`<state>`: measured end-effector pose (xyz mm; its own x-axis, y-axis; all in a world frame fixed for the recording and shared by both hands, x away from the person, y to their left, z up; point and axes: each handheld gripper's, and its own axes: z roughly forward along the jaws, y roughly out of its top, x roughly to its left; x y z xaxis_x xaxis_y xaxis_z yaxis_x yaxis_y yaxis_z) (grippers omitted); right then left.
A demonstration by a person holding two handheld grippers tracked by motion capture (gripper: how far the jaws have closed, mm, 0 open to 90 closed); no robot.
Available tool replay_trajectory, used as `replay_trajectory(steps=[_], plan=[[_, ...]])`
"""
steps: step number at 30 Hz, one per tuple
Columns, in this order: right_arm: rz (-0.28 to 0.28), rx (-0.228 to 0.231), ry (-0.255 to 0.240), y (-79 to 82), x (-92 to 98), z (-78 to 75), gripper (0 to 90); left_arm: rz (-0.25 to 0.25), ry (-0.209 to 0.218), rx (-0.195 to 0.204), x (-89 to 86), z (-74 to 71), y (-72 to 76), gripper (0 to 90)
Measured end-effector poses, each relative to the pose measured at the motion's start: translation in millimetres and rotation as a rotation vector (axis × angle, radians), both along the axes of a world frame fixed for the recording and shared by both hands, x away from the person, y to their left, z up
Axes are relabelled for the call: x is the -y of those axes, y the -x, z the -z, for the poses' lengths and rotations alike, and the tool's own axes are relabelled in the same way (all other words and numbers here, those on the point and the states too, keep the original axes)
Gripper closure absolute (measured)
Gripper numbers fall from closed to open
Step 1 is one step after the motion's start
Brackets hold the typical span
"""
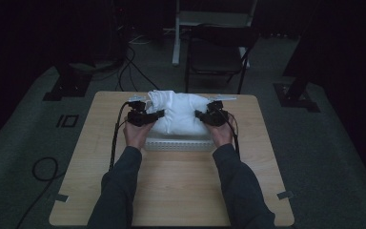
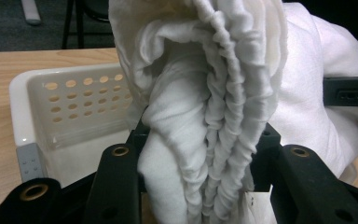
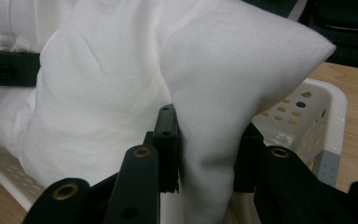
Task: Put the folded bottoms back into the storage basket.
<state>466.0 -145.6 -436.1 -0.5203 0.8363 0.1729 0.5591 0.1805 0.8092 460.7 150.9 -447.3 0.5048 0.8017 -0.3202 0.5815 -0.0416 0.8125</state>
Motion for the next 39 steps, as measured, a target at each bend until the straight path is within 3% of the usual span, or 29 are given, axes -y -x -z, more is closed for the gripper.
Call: replay_trajectory(steps=[39], plan=[[0.03, -0.091, 0.057, -10.7, -3.5, 28.9, 69.1, -0.023, -0.086, -0.087, 12.9, 22.7, -7.7, 57.8]])
